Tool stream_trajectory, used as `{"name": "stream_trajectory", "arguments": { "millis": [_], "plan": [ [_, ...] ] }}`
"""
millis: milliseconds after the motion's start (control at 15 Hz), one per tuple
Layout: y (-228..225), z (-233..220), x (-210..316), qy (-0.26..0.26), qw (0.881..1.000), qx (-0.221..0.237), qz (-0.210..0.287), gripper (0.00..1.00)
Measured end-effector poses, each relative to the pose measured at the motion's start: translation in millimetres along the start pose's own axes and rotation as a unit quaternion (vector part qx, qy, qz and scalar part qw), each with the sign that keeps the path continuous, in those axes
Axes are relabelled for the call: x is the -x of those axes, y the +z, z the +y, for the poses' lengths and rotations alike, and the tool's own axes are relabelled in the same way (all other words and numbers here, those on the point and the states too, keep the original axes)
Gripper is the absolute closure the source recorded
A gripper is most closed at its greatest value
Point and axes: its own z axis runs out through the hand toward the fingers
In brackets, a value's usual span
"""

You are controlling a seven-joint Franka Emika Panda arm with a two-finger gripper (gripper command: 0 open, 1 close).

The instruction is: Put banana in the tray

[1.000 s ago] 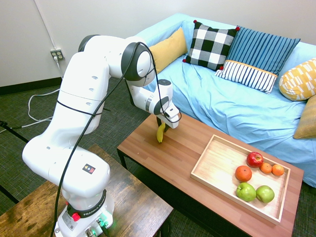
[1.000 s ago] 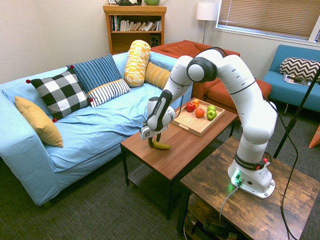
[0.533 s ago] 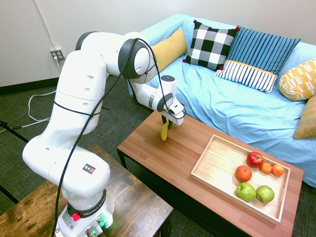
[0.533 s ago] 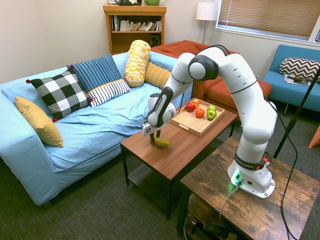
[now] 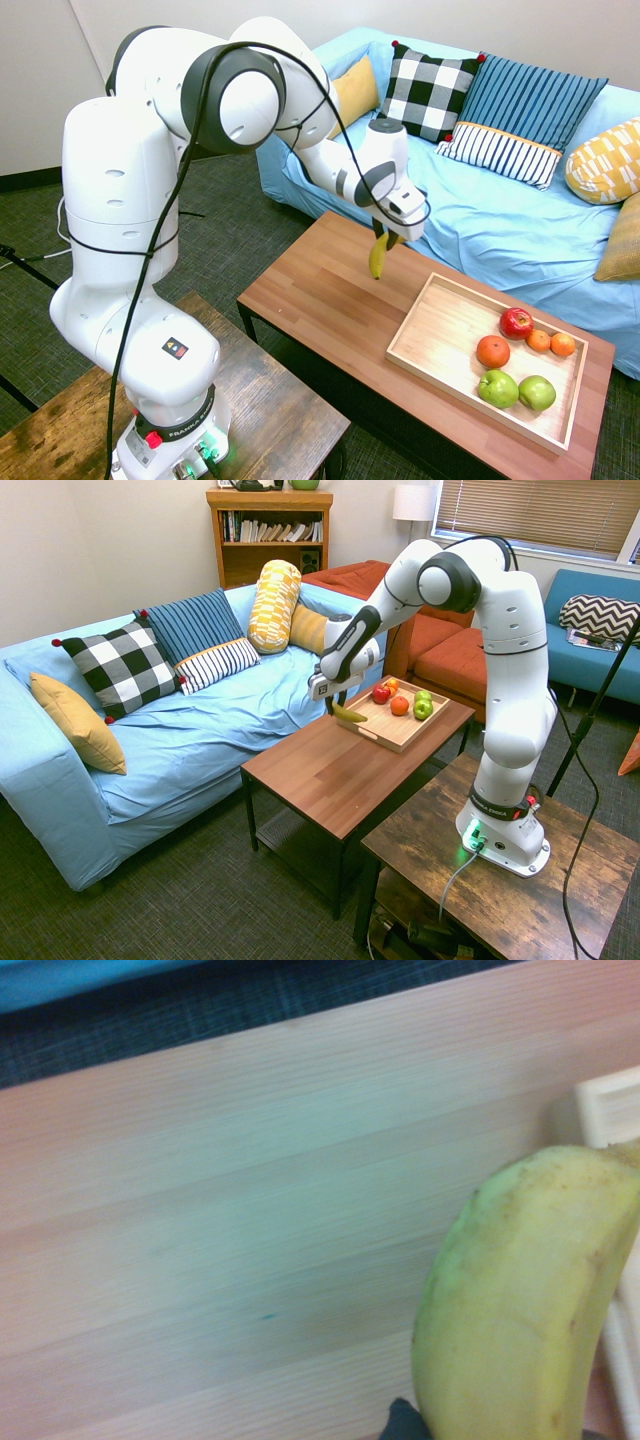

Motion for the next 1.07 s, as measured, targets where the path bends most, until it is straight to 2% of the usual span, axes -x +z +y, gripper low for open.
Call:
{"name": "stream_trajectory", "arguments": {
  "millis": [333,667,1067],
  "plan": [
    [10.7,60.6,-84.1,0.054,0.998,0.016,0.000,1.00],
    [83.9,77.5,-127.5,0.092,0.995,0.037,-0.022,1.00],
    [161.9,88.0,-139.5,0.117,0.991,0.053,-0.048,1.00]
  ]
}}
